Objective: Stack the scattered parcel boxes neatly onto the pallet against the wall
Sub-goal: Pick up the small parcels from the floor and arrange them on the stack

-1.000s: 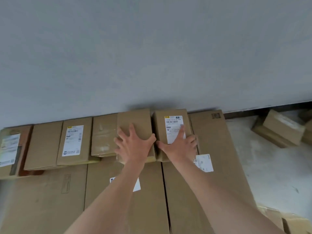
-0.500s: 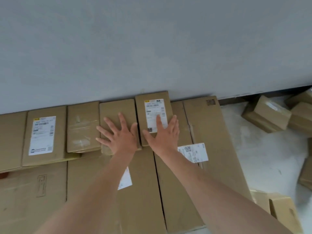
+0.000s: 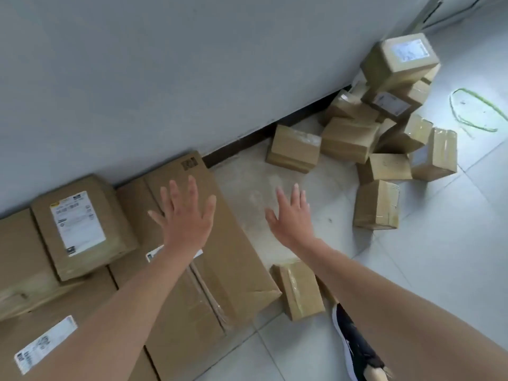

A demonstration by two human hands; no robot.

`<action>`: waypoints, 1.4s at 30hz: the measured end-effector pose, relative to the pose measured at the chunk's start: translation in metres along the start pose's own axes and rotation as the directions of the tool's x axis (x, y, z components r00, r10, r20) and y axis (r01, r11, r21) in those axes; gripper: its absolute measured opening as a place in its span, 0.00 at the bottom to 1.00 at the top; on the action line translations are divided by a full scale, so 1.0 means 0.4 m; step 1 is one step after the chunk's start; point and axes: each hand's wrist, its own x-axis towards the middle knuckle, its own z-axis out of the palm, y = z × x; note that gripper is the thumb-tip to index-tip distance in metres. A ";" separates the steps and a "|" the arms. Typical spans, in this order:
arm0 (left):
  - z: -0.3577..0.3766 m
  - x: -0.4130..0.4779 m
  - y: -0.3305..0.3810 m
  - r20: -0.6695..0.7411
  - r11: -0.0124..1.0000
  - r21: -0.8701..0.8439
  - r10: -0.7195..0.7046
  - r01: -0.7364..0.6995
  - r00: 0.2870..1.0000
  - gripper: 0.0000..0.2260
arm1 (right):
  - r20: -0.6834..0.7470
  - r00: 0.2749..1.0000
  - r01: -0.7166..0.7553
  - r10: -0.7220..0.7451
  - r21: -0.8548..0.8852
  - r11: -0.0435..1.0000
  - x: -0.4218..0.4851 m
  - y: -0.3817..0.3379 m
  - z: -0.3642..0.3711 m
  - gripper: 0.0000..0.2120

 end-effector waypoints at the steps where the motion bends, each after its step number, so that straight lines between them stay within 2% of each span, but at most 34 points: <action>1: 0.031 0.010 0.097 0.003 0.999 -0.021 0.028 -0.028 1.000 0.32 | -0.029 0.999 -0.046 0.046 0.005 0.999 0.007 0.091 -0.040 0.30; 6: 0.213 0.061 0.532 0.077 0.963 0.023 0.267 -0.269 0.961 0.33 | -0.090 0.957 -0.275 0.276 0.023 0.961 0.038 0.509 -0.185 0.32; 9: 0.326 0.119 0.717 0.122 0.906 0.129 0.389 -0.403 0.913 0.35 | -0.099 0.926 -0.362 0.365 0.053 0.931 0.057 0.719 -0.221 0.34; 11: 0.387 0.178 0.801 0.182 0.786 0.304 0.508 -0.539 0.842 0.36 | -0.099 0.906 -0.407 0.411 0.060 0.912 0.080 0.833 -0.227 0.34; 14: 0.451 0.284 0.878 0.343 0.530 0.492 0.611 -0.691 0.713 0.38 | -0.078 0.884 -0.456 0.461 0.072 0.887 0.130 0.950 -0.210 0.35; 17: 0.501 0.400 0.897 0.419 0.440 0.563 0.578 -0.700 0.700 0.42 | -0.056 0.875 -0.475 0.481 0.096 0.875 0.208 1.004 -0.168 0.37; 20: 0.554 0.505 0.879 0.437 0.419 0.641 0.490 -0.643 0.754 0.46 | -0.043 0.878 -0.472 0.477 0.092 0.877 0.298 1.027 -0.104 0.39; 22: 0.589 0.562 0.865 0.429 0.422 0.697 0.402 -0.580 0.809 0.44 | -0.016 0.880 -0.472 0.475 0.074 0.878 0.356 1.041 -0.058 0.40; 23: 0.607 0.586 0.857 0.420 0.456 0.709 0.339 -0.538 0.842 0.43 | -0.004 0.878 -0.476 0.478 0.081 0.876 0.382 1.048 -0.037 0.41; 25: 0.645 0.623 0.841 0.405 0.606 0.674 0.175 -0.422 0.897 0.45 | 0.009 0.874 -0.484 0.486 0.103 0.869 0.428 1.062 0.000 0.42; 27: 0.688 0.629 0.826 0.434 0.741 0.583 0.064 -0.334 0.899 0.49 | 0.000 0.869 -0.495 0.495 0.057 0.867 0.451 1.065 0.031 0.42; 29: 0.727 0.600 0.815 0.417 0.770 0.554 0.074 -0.318 0.906 0.52 | -0.036 0.876 -0.483 0.482 -0.035 0.875 0.454 1.057 0.051 0.43; 31: 0.753 0.554 0.812 0.356 0.732 0.585 0.154 -0.348 0.922 0.51 | -0.070 0.900 -0.436 0.431 -0.094 0.895 0.447 1.042 0.065 0.42; 35: 0.773 0.470 0.822 0.326 0.669 0.562 0.363 -0.487 0.873 0.42 | -0.076 0.945 -0.322 0.317 -0.069 0.944 0.421 0.995 0.094 0.41; 36: 0.776 0.459 0.823 0.328 0.663 0.550 0.388 -0.508 0.861 0.42 | -0.070 0.952 -0.302 0.298 -0.048 0.952 0.414 0.986 0.099 0.41; 39: 0.776 0.474 0.815 0.354 0.637 0.584 0.357 -0.503 0.864 0.56 | -0.091 0.962 -0.255 0.256 0.020 0.967 0.402 0.989 0.106 0.39; 42: 0.789 0.502 0.797 0.504 0.572 0.580 0.308 -0.580 0.807 0.65 | -0.095 0.953 -0.280 0.287 0.074 0.957 0.407 1.034 0.105 0.37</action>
